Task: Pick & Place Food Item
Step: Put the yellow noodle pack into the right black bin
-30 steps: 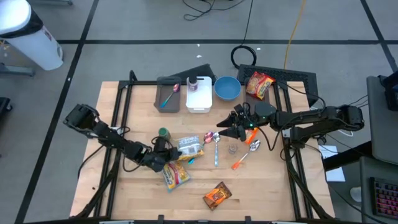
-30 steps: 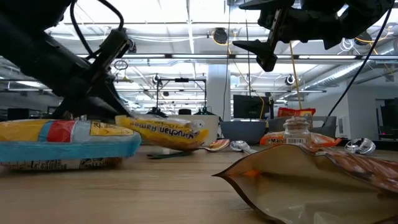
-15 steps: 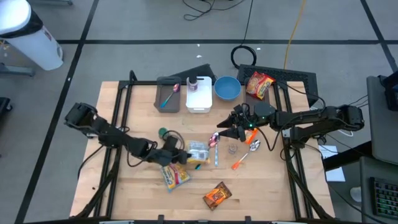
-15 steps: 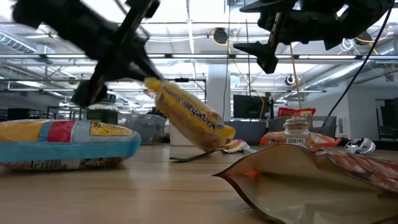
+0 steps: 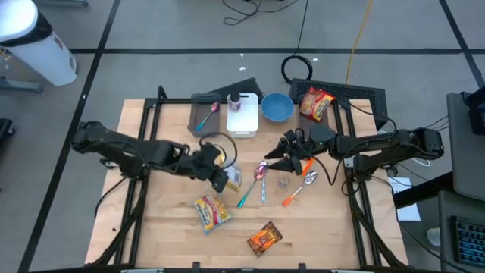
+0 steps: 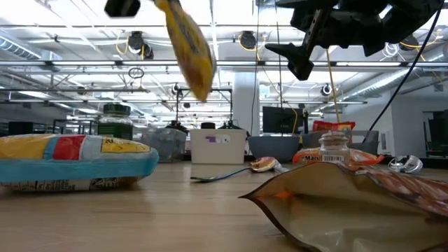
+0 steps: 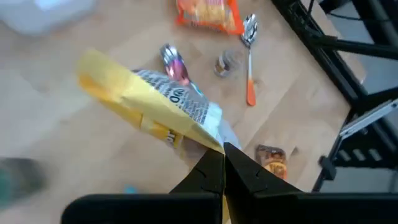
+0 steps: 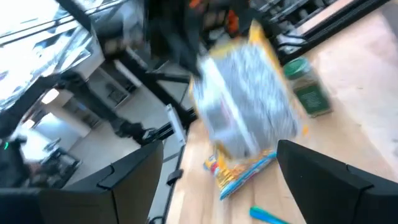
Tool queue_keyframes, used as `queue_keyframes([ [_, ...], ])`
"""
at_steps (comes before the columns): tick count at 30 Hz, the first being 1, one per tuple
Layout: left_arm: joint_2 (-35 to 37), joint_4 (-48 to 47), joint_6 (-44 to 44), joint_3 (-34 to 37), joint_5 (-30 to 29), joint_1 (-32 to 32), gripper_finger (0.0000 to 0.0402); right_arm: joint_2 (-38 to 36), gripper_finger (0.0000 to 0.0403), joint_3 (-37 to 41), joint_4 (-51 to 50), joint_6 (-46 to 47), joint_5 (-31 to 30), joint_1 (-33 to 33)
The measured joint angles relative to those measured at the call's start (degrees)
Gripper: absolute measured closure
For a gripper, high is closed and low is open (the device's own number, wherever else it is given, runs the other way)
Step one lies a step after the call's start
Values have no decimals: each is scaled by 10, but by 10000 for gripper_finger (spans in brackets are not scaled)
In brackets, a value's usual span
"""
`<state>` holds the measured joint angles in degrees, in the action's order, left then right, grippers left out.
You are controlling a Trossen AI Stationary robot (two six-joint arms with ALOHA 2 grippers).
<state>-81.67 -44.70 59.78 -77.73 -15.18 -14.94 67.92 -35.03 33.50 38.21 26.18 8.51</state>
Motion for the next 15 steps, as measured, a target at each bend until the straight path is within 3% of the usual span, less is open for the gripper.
queue_keyframes([
  [7,-4,-133,-87,-131,42,25,400,0,94,-2,30,-3,55,-4],
  [11,-4,-175,-130,-154,97,31,400,0,94,-23,26,-30,58,-20],
  [15,-5,-185,-178,-156,140,34,400,3,94,-71,-50,-99,55,-31],
])
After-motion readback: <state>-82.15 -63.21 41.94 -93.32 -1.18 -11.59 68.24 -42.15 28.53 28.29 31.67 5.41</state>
